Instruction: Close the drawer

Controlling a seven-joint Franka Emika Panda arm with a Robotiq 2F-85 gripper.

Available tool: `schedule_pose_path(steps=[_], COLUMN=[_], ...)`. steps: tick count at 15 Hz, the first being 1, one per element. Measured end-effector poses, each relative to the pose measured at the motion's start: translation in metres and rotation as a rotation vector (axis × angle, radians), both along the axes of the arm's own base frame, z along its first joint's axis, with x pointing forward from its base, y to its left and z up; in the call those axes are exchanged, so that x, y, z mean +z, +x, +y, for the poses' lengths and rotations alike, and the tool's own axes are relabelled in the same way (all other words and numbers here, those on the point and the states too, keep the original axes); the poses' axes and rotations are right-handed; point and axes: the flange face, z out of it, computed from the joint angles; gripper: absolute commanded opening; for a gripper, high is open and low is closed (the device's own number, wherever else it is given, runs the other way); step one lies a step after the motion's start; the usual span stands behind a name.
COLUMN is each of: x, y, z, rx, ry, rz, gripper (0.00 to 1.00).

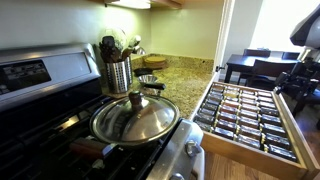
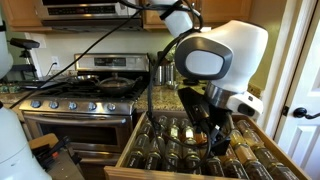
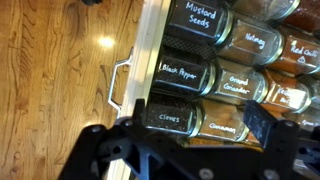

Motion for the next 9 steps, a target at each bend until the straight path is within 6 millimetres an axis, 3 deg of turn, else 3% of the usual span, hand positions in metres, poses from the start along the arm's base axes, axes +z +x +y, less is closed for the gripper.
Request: schedule_pose_path(steps=[5,7,9], x=[-0.032,-0.04,-0.048], y=[-0.006,-0.005,-0.004], z=[-0.022,-0.029,-0.034], rx=[-0.069,-0.084,-0.095], ry=[0.001,-0.001,-0.002], rz=[0.063,0.076,0.086], gripper=[0.96,0.72,0.64])
